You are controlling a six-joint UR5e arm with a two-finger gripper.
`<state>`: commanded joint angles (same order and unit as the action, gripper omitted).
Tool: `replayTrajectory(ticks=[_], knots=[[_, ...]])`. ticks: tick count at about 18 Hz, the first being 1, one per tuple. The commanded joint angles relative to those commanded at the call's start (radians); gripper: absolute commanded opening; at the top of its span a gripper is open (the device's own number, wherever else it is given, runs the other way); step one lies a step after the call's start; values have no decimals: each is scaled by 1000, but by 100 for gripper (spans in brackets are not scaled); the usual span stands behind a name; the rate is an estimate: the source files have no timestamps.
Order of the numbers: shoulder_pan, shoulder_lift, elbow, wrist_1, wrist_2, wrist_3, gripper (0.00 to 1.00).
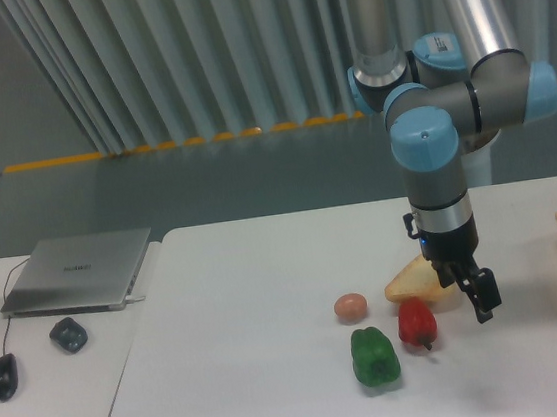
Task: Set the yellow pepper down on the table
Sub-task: 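Raise the open gripper and move it toward the yellow crate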
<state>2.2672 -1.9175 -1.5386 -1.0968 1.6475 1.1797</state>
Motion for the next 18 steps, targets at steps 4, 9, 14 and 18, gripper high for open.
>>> replayTrajectory(ticks=[4, 9, 14, 18], knots=[[8, 5, -55, 73, -3, -40, 100], [48, 11, -57, 81, -12, -42, 100], [97, 5, -46, 103, 11, 6, 100], [181, 8, -29, 100, 32, 31, 100]])
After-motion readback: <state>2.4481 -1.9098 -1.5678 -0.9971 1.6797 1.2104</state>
